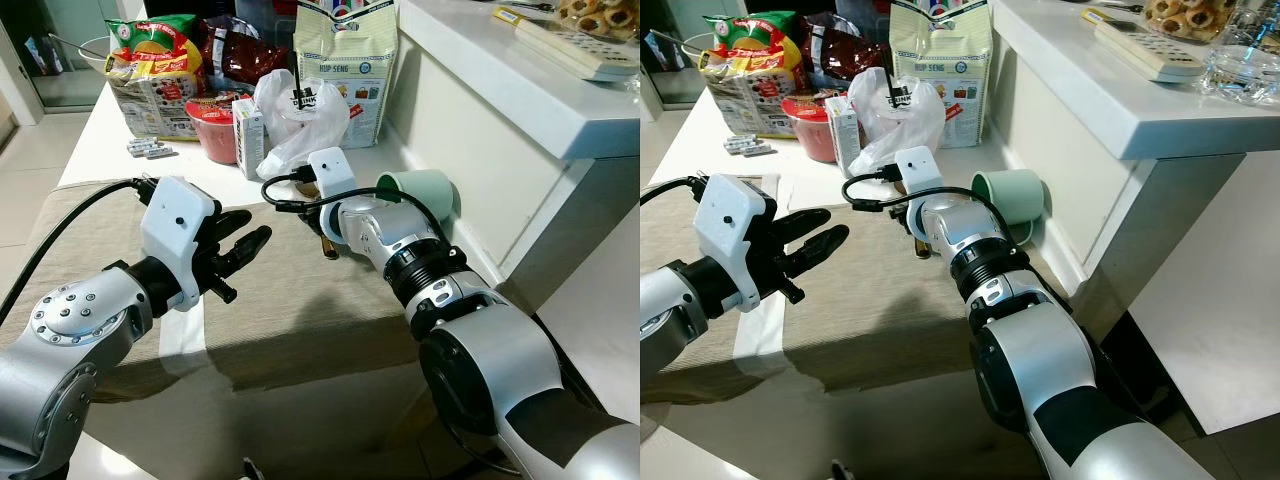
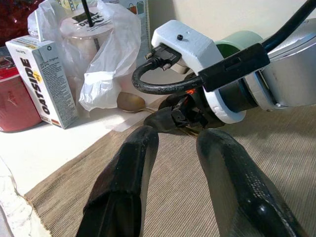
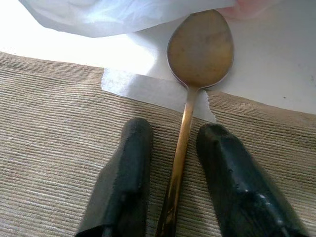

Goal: Setting the table

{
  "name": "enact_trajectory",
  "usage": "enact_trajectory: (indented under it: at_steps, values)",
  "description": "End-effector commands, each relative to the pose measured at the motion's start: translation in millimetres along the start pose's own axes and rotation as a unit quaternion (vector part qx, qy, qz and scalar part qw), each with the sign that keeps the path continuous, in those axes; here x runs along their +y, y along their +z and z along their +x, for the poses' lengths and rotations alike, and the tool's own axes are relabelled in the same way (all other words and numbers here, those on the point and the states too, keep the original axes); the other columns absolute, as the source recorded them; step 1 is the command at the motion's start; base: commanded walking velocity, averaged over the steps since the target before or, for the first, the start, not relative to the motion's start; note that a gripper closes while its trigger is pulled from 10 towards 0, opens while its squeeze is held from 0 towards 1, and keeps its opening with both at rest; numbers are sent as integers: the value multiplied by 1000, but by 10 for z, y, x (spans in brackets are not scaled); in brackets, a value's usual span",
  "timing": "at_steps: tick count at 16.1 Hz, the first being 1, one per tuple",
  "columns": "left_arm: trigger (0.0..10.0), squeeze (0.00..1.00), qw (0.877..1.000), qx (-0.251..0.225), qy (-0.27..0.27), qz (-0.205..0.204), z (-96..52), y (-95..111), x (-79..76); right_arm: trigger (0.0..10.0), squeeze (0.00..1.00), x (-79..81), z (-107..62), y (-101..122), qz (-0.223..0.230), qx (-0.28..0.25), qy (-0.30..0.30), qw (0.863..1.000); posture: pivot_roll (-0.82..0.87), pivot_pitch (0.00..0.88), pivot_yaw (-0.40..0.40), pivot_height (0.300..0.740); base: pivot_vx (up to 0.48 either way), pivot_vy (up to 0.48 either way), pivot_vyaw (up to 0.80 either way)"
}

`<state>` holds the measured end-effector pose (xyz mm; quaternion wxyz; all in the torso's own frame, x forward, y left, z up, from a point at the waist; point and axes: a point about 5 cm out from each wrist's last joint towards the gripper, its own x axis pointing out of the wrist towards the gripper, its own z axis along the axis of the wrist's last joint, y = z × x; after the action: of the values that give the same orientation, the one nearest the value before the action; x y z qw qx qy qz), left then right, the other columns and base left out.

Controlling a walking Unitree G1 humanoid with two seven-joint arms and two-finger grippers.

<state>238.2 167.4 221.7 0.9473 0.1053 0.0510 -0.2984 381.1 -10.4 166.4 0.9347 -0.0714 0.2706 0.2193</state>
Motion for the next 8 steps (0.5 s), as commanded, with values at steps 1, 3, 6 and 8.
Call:
enact_trajectory:
  at_steps: [1,3,6,8]
  values:
    - [10000,0,1000,-6,-4,10,2,52,-8,0,0,-42,56,-323,1,63,-12,998,-69,24,-7,740,0,0,0]
    - [10000,0,1000,-7,-4,9,2,53,-7,0,0,-31,58,-316,-2,61,-10,998,-69,24,-7,740,0,0,0]
    - [10000,0,1000,-6,-4,10,-1,54,-8,0,0,-14,58,-271,-15,45,-10,999,-65,28,-6,740,0,0,0]
    - [10000,0,1000,-5,-2,12,1,53,-2,0,0,-19,55,-179,-61,3,-24,998,-66,28,-6,740,0,0,0]
